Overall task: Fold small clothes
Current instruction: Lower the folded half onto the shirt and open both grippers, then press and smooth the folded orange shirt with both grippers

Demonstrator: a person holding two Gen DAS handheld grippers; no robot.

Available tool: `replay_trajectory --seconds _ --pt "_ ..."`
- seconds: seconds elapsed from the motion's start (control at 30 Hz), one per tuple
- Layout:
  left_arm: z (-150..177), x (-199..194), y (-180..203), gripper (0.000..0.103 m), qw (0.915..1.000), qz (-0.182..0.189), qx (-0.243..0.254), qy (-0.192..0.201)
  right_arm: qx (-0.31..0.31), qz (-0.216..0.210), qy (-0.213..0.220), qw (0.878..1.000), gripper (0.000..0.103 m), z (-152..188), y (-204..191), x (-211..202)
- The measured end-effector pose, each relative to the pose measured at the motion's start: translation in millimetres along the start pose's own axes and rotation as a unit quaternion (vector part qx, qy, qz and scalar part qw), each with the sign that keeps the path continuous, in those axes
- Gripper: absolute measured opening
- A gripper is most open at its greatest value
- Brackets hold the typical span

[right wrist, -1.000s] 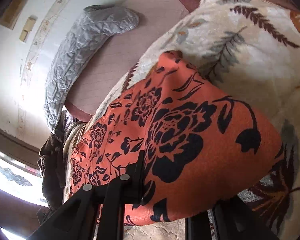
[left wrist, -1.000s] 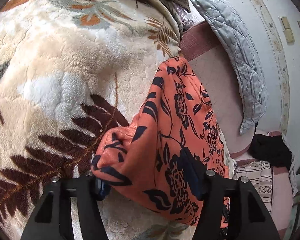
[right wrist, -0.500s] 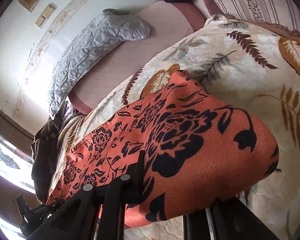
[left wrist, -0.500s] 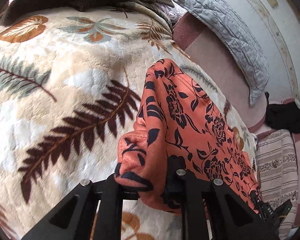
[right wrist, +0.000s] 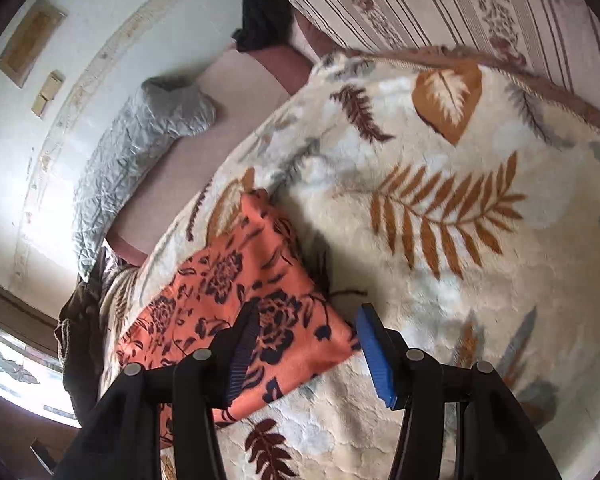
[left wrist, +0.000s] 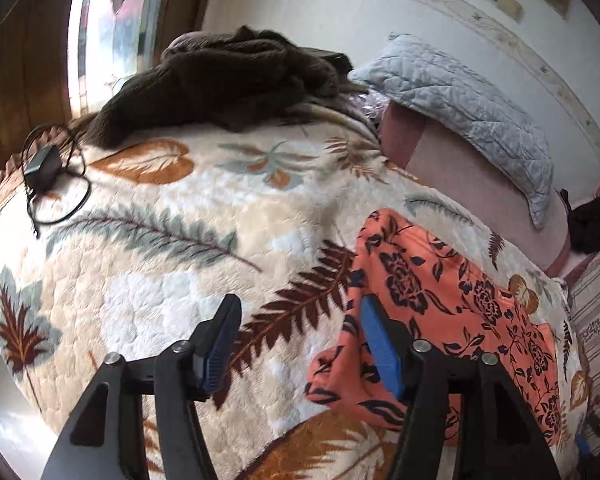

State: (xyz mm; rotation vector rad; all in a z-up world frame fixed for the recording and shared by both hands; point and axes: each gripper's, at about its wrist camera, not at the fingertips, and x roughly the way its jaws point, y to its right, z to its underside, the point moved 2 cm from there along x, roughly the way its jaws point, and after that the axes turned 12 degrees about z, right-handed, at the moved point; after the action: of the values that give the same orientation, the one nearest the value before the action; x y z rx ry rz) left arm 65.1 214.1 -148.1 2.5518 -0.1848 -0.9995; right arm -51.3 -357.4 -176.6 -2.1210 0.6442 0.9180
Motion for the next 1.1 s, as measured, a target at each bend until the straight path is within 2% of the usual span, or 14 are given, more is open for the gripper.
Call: replay_trajectory --seconds 0.07,0.13,0.23,0.3,0.33,0.4,0.43,0.5,0.7,0.77,0.83,0.9,1.0,1.1 --pt "1.9 12.8 20.6 0.071 0.9993 0.02 0.031 -0.006 -0.02 -0.031 0.015 0.999 0.054 -1.8 -24.9 1.5" --pt "5.8 28.4 41.8 0.073 0.997 0.032 0.067 -0.024 -0.057 -0.039 0.024 0.997 0.054 -0.2 -54.5 10.6" --pt "21.5 53.2 72.8 0.082 0.9895 0.024 0.13 -0.059 -0.085 -0.063 0.01 0.994 0.054 6.4 -86.9 33.3" --pt "34.5 74.0 83.4 0.083 0.9826 0.014 0.152 -0.106 -0.09 -0.06 -0.021 0.994 0.054 11.3 -98.9 60.3" --pt "41.6 85.6 83.8 0.083 0.9786 0.015 0.156 -0.133 -0.086 -0.05 -0.051 0.994 0.054 15.2 -100.5 77.6" --pt "57.6 105.6 82.9 0.084 0.9679 -0.021 0.177 -0.177 -0.077 -0.019 -0.132 0.988 0.054 24.3 -99.0 116.8" --pt "60.4 108.0 85.8 0.086 0.9649 -0.031 0.194 -0.174 -0.07 -0.01 -0.145 0.987 0.053 26.5 -96.3 127.4" --pt "58.5 104.9 92.9 0.086 0.9643 -0.03 0.206 -0.163 -0.08 -0.008 -0.122 0.989 0.053 20.9 -103.4 124.0" --pt "28.7 101.6 106.2 0.086 0.9804 0.027 0.158 -0.115 -0.151 -0.022 -0.045 0.987 0.053 12.8 -149.0 111.6" --pt "23.8 112.3 108.3 0.088 0.9804 0.025 0.15 -0.125 -0.174 -0.014 -0.013 0.985 0.053 8.9 -164.6 108.9" --pt "26.2 136.9 106.9 0.089 0.9758 0.016 0.143 -0.165 -0.197 -0.008 0.004 0.98 0.053 4.5 -178.5 112.2" --pt "33.1 154.2 104.2 0.09 0.9694 -0.005 0.157 -0.189 -0.208 0.0 -0.02 0.978 0.053 5.5 -184.4 127.9" --pt "39.3 155.7 113.5 0.095 0.9627 -0.016 0.201 -0.181 -0.179 0.02 -0.111 0.977 0.053 8.8 -171.3 170.8" --pt "40.9 154.4 114.6 0.097 0.9608 -0.015 0.21 -0.18 -0.174 0.008 -0.095 0.98 0.05 -1.1 -168.5 167.5"
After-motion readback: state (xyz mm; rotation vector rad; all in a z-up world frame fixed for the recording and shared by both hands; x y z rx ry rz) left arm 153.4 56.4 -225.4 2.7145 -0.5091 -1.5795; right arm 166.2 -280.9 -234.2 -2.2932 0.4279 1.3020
